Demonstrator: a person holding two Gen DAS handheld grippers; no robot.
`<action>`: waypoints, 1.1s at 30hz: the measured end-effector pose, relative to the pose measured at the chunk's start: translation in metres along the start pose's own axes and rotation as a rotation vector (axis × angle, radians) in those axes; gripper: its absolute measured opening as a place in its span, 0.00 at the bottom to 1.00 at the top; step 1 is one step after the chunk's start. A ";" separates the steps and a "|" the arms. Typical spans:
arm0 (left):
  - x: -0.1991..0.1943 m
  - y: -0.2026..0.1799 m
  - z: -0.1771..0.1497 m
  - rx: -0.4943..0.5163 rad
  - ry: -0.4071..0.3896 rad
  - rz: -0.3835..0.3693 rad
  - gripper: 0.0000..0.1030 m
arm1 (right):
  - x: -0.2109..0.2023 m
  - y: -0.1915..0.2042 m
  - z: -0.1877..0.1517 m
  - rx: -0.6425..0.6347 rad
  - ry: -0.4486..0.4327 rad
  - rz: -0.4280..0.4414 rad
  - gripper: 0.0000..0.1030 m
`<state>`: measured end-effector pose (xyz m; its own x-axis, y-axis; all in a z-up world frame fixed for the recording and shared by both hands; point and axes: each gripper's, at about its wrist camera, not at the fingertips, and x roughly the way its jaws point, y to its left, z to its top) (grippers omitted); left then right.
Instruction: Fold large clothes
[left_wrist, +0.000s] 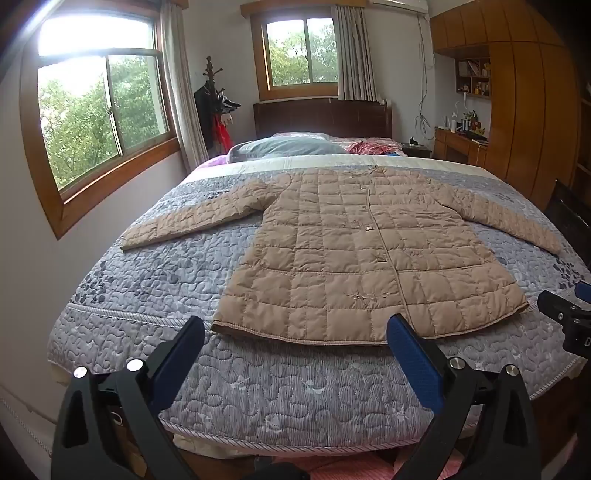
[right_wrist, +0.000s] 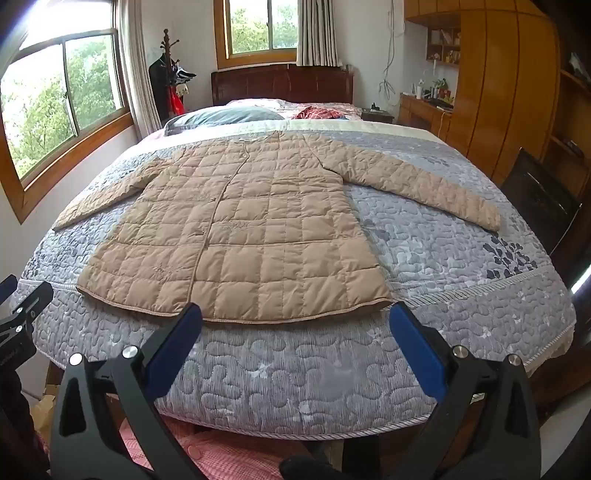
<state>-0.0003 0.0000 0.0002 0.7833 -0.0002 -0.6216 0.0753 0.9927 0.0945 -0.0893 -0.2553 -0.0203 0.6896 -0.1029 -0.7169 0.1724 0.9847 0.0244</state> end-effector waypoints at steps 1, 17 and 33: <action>0.000 0.000 0.000 -0.001 0.001 -0.003 0.96 | 0.001 0.000 0.000 0.001 0.001 0.001 0.97; 0.000 0.000 0.000 0.002 0.007 -0.002 0.96 | 0.002 -0.001 0.001 0.003 0.007 0.002 0.97; 0.000 -0.001 0.000 0.002 0.010 -0.001 0.96 | 0.004 0.000 0.001 0.002 0.011 0.002 0.97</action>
<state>-0.0002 -0.0006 0.0002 0.7773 0.0004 -0.6292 0.0770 0.9924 0.0957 -0.0863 -0.2563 -0.0224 0.6821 -0.0999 -0.7244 0.1729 0.9846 0.0271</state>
